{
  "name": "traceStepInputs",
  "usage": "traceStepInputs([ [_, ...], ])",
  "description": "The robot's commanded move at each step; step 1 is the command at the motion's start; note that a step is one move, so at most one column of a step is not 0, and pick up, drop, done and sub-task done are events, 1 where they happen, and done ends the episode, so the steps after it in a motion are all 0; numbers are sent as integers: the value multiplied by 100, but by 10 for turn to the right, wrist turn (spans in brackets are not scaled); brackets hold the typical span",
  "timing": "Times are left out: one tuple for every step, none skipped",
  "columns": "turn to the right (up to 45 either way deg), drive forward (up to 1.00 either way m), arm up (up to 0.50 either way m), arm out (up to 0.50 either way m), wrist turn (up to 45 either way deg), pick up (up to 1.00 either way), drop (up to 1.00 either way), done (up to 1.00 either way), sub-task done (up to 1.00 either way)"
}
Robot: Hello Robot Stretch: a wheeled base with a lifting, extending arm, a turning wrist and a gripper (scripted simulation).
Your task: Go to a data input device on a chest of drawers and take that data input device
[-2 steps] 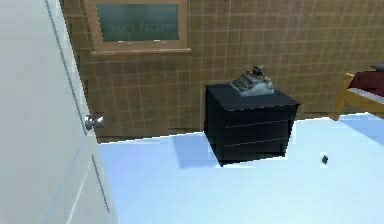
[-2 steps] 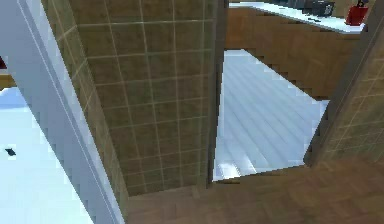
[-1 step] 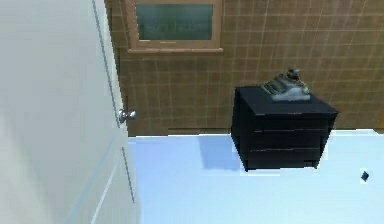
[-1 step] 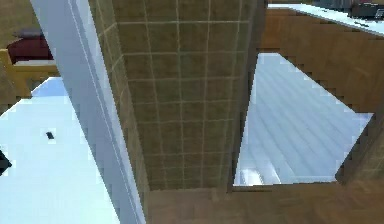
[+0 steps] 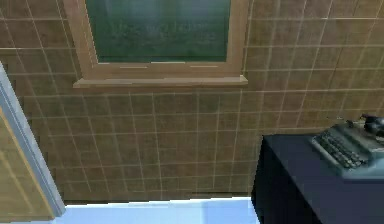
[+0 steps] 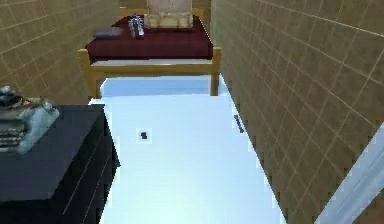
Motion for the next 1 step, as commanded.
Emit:
traceStepInputs([
  [-180,0,0,0,0,0,0,0,0],
])
